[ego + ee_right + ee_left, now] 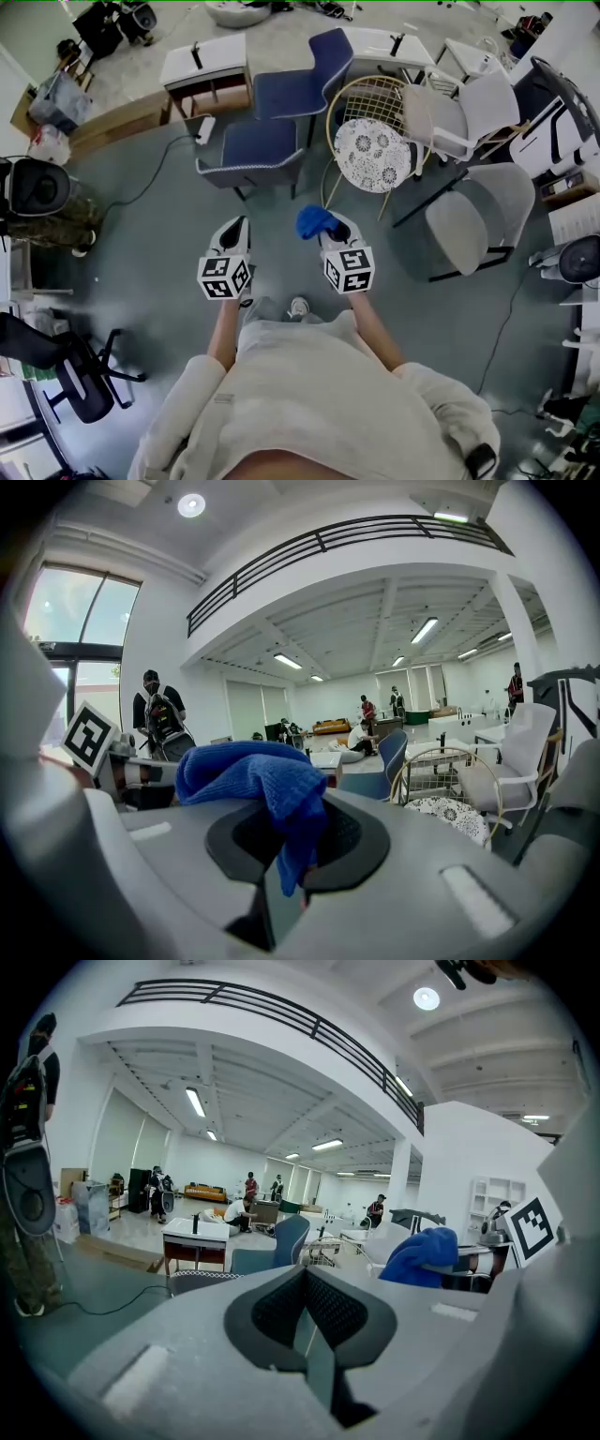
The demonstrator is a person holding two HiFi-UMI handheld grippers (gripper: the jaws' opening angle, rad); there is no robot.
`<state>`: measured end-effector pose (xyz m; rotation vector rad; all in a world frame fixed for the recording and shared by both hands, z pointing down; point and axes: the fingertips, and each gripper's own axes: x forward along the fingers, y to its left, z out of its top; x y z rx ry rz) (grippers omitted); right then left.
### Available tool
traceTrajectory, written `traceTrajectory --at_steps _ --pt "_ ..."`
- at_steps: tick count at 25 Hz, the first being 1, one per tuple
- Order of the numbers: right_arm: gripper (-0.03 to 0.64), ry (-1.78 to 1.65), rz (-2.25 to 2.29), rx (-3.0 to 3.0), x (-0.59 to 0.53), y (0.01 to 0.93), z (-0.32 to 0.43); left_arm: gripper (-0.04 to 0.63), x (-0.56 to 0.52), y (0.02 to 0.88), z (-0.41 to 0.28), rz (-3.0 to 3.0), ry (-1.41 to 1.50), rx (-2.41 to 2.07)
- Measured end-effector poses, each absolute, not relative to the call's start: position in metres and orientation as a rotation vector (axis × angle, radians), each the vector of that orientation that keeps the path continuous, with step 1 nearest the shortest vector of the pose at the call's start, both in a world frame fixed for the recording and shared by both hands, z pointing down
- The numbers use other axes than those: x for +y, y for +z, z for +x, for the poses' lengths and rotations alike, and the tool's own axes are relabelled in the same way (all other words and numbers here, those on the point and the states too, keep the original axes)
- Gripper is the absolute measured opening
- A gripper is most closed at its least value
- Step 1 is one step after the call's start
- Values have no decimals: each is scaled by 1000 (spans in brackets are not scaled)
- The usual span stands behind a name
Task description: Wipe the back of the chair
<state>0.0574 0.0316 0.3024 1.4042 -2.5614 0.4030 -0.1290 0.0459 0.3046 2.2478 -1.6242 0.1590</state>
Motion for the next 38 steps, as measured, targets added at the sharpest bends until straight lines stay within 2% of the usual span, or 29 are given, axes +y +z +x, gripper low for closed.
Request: traceTrajectory --at_steps 29,38 --pt "48 517 1549 -2340 -83 357 -10 0 -78 368 -201 2284 261 -1406" --pt "48 538 1615 -2310 -88 372 -3 0 -92 395 -183 2303 264 -1349"
